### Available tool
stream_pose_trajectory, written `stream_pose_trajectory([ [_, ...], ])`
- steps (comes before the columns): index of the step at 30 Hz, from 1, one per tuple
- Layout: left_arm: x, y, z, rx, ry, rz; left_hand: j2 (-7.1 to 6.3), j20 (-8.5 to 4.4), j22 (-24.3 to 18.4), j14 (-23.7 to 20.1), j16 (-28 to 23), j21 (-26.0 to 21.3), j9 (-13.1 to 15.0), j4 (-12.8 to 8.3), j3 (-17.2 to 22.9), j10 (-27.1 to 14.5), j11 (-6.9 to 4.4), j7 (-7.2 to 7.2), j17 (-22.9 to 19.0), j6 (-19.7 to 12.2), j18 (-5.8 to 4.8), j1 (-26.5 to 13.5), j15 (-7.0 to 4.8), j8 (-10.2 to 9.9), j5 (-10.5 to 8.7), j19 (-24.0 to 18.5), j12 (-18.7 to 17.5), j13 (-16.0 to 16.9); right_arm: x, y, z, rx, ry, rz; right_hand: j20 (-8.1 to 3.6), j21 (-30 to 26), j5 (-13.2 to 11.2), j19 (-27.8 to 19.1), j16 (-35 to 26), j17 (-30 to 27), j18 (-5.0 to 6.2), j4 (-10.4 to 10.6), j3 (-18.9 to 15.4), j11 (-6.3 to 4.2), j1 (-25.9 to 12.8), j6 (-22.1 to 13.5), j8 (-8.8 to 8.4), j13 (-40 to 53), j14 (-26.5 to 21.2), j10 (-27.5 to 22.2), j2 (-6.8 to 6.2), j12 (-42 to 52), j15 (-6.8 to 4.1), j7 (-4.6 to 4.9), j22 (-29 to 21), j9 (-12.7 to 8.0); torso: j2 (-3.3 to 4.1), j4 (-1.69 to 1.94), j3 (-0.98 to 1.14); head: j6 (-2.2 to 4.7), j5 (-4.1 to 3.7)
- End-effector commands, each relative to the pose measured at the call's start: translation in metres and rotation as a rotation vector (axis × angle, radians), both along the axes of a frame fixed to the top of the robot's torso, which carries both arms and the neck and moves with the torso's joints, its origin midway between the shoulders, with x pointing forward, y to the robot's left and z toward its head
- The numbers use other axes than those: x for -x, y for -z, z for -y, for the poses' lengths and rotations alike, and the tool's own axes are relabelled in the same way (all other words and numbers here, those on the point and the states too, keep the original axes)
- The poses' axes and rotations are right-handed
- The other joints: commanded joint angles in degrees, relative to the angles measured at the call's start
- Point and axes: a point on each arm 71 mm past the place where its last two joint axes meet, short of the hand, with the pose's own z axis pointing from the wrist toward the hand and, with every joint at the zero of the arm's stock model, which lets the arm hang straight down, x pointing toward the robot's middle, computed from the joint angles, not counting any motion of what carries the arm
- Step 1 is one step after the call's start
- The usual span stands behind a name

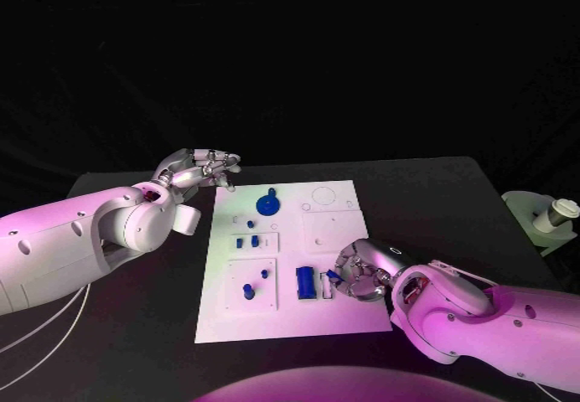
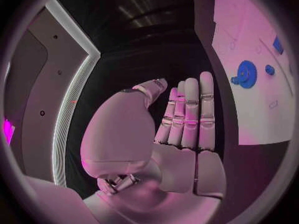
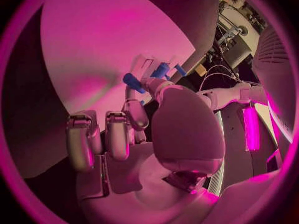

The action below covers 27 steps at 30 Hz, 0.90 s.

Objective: Assemble the parts on the task board

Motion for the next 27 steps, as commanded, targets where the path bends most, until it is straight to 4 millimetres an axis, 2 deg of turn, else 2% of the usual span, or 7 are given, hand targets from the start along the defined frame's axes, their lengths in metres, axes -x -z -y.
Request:
stream_pose_trajectory([
  [1,0.0007,-0.0011,0.0022,0.013,0.015,0.002,0.16,0.10,-0.05,-0.32,0.17,-0.19,-0.09,0.26,0.17,-0.30,-0.02,-0.05,-0.09,-0.26,0.73,0.27,0.11,-0.21,0.29,0.29,0.34,0.08,0.0017,0.0075,-0.0018,0.003,-0.003,-0.082,-0.54,0.22,0.55,5.99,0.37,7.53,-0.81,0.63,-0.49,-0.16,-0.75,0.73,0.23,0.14,4.63,0.40,0.06,0.21,0.03,-0.50,15.07,0.06,-0.03,-0.04,0.04,-0.14,0.10],
  [5,0.0008,-0.0011,0.0022,0.013,0.017,0.001,0.16,0.10,-0.05,-0.32,0.17,-0.19,-0.09,0.26,0.17,-0.30,-0.02,-0.05,-0.09,-0.26,0.73,0.27,0.11,-0.21,0.29,0.29,0.34,0.08,0.0012,0.0101,-0.0033,0.008,0.001,-0.095,-0.55,0.25,0.50,6.00,0.42,7.65,-0.82,1.05,-0.96,-0.16,-1.96,0.89,0.25,0.44,4.66,0.56,0.27,0.62,0.02,-0.50,15.08,0.07,-0.06,-0.15,0.00,-0.15,0.17],
  [9,0.0009,-0.0011,0.0029,0.014,0.019,0.001,0.16,0.10,-0.05,-0.32,0.17,-0.19,-0.09,0.26,0.17,-0.30,-0.02,-0.05,-0.09,-0.26,0.73,0.27,0.11,-0.21,0.29,0.29,0.34,0.08,0.0002,0.0108,-0.0059,0.004,0.009,-0.091,-0.58,0.25,-0.88,6.00,0.45,7.73,-0.82,1.34,-1.52,-0.24,-3.19,1.17,0.33,0.90,4.67,0.83,0.65,1.28,-0.03,-0.61,15.08,0.09,-0.01,-0.04,0.03,-0.19,0.05],
  [17,0.0011,-0.0010,0.0024,0.014,0.021,-0.001,0.16,0.10,-0.05,-0.32,0.17,-0.19,-0.09,0.26,0.17,-0.30,-0.02,-0.05,-0.09,-0.26,0.73,0.27,0.11,-0.21,0.29,0.29,0.34,0.08,-0.0010,0.0109,-0.0087,0.003,0.014,-0.079,-0.64,0.25,-1.79,6.00,0.48,7.81,-0.82,1.53,-1.80,-0.31,-4.14,1.48,0.42,1.37,4.69,1.12,1.21,1.98,-0.09,-0.70,15.08,0.09,0.03,-0.01,0.01,-0.22,0.12],
  [22,0.0012,-0.0010,0.0021,0.014,0.022,-0.003,0.18,0.10,-0.09,-0.33,0.23,-0.27,-0.10,0.31,0.17,-0.37,0.01,-0.02,-0.13,-0.28,0.73,0.35,0.12,-0.21,0.28,0.38,0.39,0.09,-0.0008,0.0112,-0.0101,0.008,0.006,-0.081,-0.65,0.25,-5.33,6.00,0.53,7.97,-0.82,1.78,-3.10,-0.28,-7.43,1.82,0.32,1.80,4.72,1.34,1.75,2.45,-0.08,-0.68,15.08,-0.09,-0.03,-0.04,-0.02,-0.23,0.18],
  [27,0.0013,-0.0009,0.0021,0.014,0.023,-0.005,0.18,0.10,-0.09,-0.33,0.23,-0.27,-0.10,0.31,0.17,-0.37,0.01,-0.02,-0.13,-0.28,0.73,0.35,0.12,-0.21,0.28,0.38,0.39,0.09,-0.0005,0.0116,-0.0110,0.016,-0.002,-0.084,-0.65,0.25,-6.78,6.00,0.56,8.05,-0.82,1.77,-3.63,-0.30,-8.60,1.99,0.30,2.01,4.74,1.44,1.83,2.71,-0.10,-0.72,15.08,-0.19,-0.05,-0.05,0.00,-0.29,0.25],
])
